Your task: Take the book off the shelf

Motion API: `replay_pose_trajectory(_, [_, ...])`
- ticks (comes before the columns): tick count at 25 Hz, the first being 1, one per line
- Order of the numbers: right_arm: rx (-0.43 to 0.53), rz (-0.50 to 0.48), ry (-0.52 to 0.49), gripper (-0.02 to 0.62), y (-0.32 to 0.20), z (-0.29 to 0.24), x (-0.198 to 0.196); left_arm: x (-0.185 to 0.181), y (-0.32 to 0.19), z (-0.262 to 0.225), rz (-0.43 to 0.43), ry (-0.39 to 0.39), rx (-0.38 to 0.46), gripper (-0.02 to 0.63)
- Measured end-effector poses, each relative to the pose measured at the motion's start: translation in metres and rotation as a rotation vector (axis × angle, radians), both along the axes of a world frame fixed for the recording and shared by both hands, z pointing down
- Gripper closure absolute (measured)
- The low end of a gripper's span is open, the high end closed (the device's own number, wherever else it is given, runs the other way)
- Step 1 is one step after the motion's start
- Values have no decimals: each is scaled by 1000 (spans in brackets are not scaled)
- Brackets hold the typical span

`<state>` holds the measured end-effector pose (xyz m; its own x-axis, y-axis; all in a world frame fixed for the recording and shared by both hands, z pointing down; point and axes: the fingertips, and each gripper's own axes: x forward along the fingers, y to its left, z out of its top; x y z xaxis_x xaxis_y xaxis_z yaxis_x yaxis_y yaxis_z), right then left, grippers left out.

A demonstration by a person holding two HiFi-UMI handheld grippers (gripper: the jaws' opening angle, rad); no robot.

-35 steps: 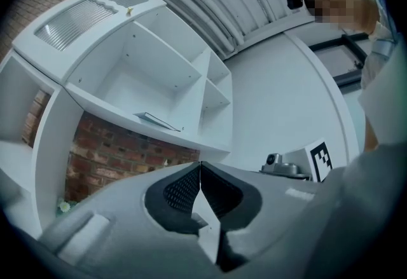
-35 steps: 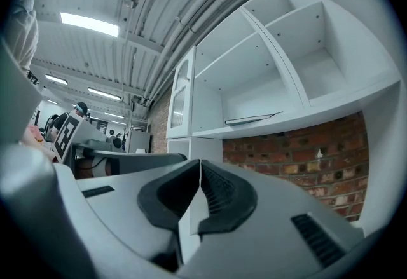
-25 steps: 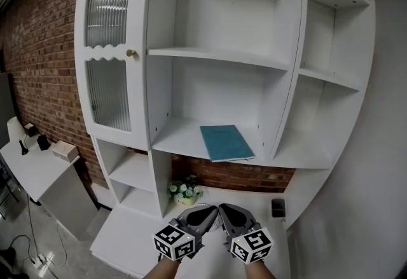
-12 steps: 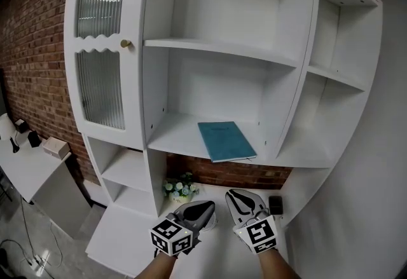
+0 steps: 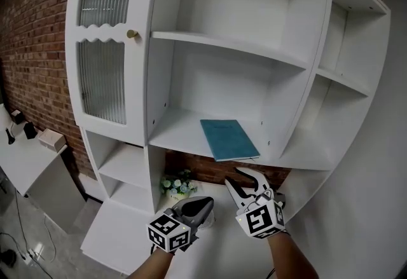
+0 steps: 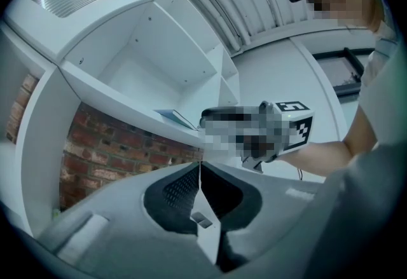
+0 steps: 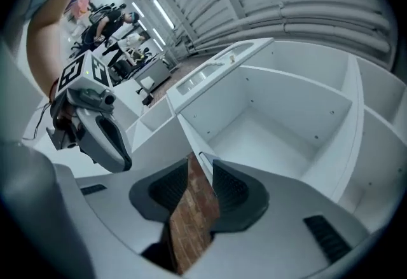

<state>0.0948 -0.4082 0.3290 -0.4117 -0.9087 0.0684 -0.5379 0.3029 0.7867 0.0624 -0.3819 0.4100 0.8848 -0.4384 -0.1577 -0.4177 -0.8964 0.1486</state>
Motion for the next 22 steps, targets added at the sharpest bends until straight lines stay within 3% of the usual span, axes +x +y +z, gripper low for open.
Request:
replay_pose_trajectory(8, [71,30,322,442,-25,-3,-13,1,0,3,16,1,-13,595])
replay_pose_trajectory(18, [88,94,514,445,-53,2,-20,0,2,5,23,-3,-24,595])
replay_pose_trajectory(22, [100,115,574,486,-59,4,-18,0,0,6,21,-1,-27,595])
